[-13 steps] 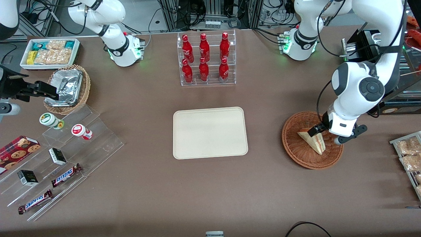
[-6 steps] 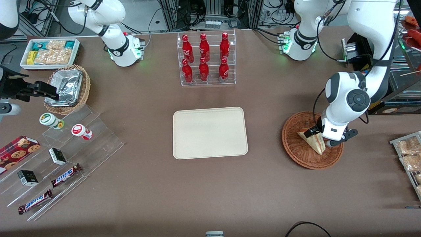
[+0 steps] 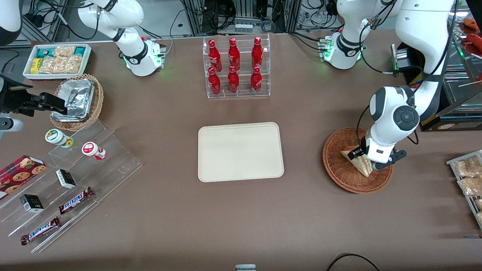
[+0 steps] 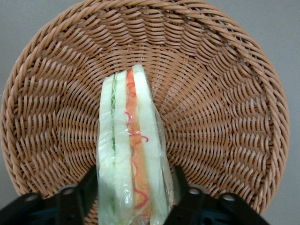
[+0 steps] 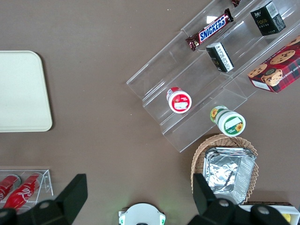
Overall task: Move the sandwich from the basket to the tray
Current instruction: 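Lower the left gripper and close it on the wrapped sandwich, then lift the sandwich and carry it over the cream tray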
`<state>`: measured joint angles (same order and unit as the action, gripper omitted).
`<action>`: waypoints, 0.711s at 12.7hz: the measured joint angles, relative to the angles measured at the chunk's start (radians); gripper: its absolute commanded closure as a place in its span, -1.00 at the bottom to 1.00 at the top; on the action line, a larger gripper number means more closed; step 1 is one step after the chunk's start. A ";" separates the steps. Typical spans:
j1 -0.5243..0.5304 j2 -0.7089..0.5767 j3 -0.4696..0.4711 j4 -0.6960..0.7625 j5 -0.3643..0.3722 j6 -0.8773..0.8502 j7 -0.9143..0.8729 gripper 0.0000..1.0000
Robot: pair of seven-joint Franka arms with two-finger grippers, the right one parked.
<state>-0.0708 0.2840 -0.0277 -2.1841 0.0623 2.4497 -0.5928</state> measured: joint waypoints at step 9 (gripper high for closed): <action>-0.032 -0.061 -0.018 0.237 0.007 -0.359 0.000 1.00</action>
<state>-0.1028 0.2235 -0.0461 -1.9467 0.0691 2.0906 -0.5928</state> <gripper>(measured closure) 0.855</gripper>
